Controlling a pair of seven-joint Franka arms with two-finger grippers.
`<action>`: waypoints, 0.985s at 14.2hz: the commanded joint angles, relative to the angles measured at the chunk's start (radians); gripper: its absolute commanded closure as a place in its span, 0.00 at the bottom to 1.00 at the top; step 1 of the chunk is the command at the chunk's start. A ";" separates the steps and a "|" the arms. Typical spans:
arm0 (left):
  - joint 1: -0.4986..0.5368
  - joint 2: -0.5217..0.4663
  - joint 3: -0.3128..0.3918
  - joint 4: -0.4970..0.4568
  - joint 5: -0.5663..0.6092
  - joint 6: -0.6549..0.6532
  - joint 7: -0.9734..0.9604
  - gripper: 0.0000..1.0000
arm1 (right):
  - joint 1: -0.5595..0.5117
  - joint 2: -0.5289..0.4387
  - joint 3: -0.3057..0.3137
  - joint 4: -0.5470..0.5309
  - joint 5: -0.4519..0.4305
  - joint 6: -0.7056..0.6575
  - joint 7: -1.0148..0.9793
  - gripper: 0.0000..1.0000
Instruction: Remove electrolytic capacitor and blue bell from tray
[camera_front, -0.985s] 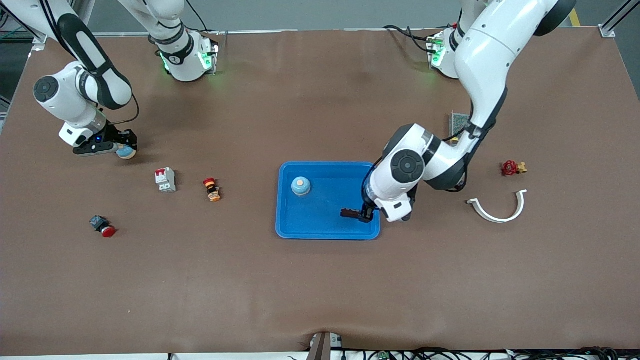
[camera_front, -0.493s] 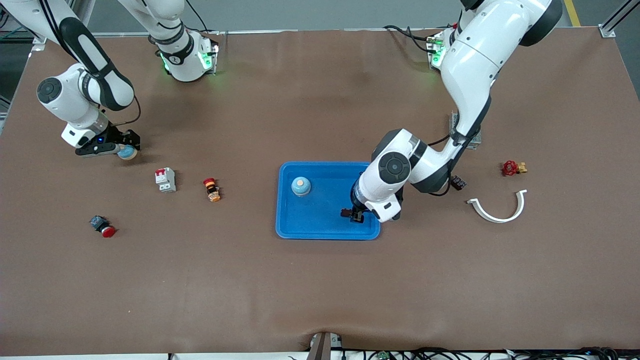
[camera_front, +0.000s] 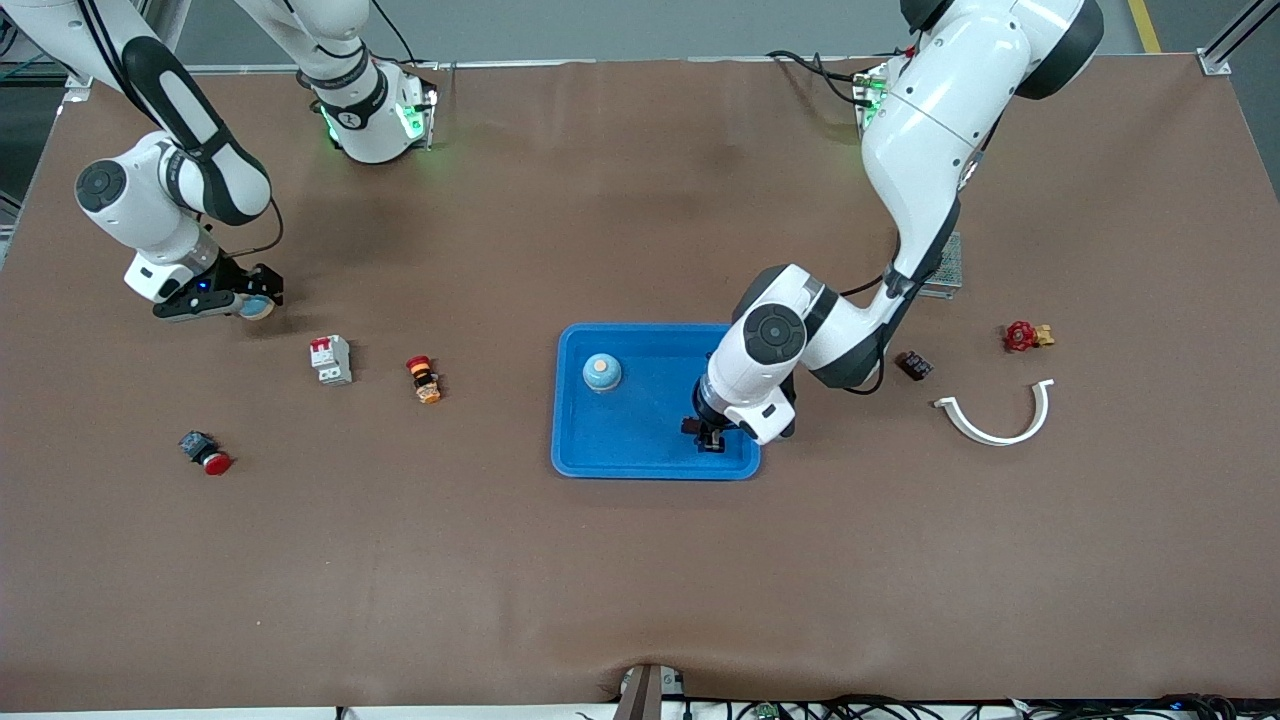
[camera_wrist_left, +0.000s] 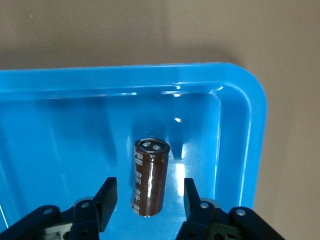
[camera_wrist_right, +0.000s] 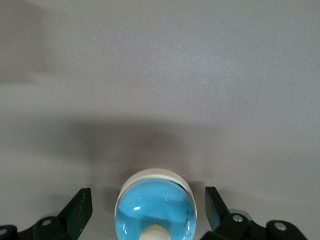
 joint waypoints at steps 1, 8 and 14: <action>-0.024 0.024 0.018 0.023 0.009 0.020 -0.038 0.40 | 0.011 -0.021 0.011 0.066 -0.005 -0.123 -0.002 0.00; -0.024 0.024 0.020 0.021 0.016 0.020 -0.003 1.00 | 0.138 -0.027 0.014 0.268 0.215 -0.358 0.012 0.00; -0.009 -0.075 0.010 0.024 0.116 -0.102 0.030 1.00 | 0.291 -0.027 0.013 0.353 0.229 -0.362 0.326 0.00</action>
